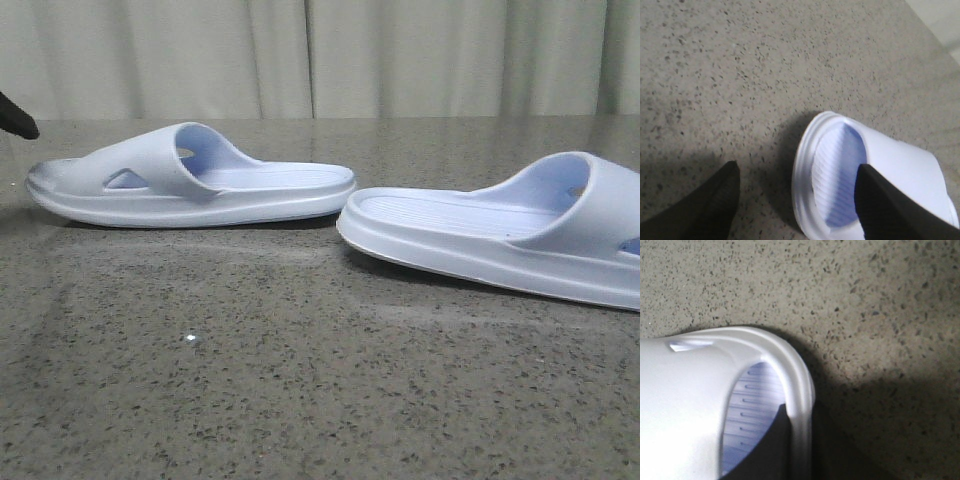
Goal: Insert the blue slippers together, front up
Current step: 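Close the left gripper on the toe of the slipper nearest it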
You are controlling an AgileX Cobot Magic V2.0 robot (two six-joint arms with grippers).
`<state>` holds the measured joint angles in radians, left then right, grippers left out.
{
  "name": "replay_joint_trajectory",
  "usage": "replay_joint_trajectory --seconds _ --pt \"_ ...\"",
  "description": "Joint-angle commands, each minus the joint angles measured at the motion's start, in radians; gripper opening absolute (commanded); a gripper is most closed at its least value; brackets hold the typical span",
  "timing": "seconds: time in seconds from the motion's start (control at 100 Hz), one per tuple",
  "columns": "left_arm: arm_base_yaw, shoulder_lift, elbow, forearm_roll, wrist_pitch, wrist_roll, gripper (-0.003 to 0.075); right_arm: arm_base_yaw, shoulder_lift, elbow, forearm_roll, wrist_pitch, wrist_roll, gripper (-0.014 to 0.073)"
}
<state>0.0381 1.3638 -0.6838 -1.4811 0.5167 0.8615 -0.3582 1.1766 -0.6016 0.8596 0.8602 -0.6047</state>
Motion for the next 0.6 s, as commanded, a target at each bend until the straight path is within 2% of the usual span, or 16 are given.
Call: replay_joint_trajectory --seconds 0.0,0.17,0.33,0.4,0.55,0.59 --pt "0.046 0.041 -0.033 -0.182 0.130 0.127 0.0423 -0.005 -0.002 -0.018 0.019 0.005 -0.015 -0.0107" --pt "0.065 0.154 -0.033 -0.287 0.318 0.230 0.0422 -0.005 -0.002 -0.018 0.019 0.003 -0.015 -0.0107" --pt "0.065 0.222 -0.033 -0.299 0.378 0.237 0.0411 -0.005 -0.002 -0.018 0.019 0.003 -0.015 -0.0107" --pt "0.065 0.235 -0.033 -0.299 0.394 0.238 0.0336 -0.005 -0.002 -0.018 0.019 0.003 -0.015 -0.0107" --pt "0.065 0.238 -0.033 -0.299 0.430 0.288 0.0013 -0.005 -0.002 -0.018 0.019 0.003 -0.015 -0.0107" --pt "0.065 0.238 -0.033 -0.297 0.440 0.300 0.0015 -0.005 -0.002 -0.018 0.019 0.003 -0.015 -0.0107"
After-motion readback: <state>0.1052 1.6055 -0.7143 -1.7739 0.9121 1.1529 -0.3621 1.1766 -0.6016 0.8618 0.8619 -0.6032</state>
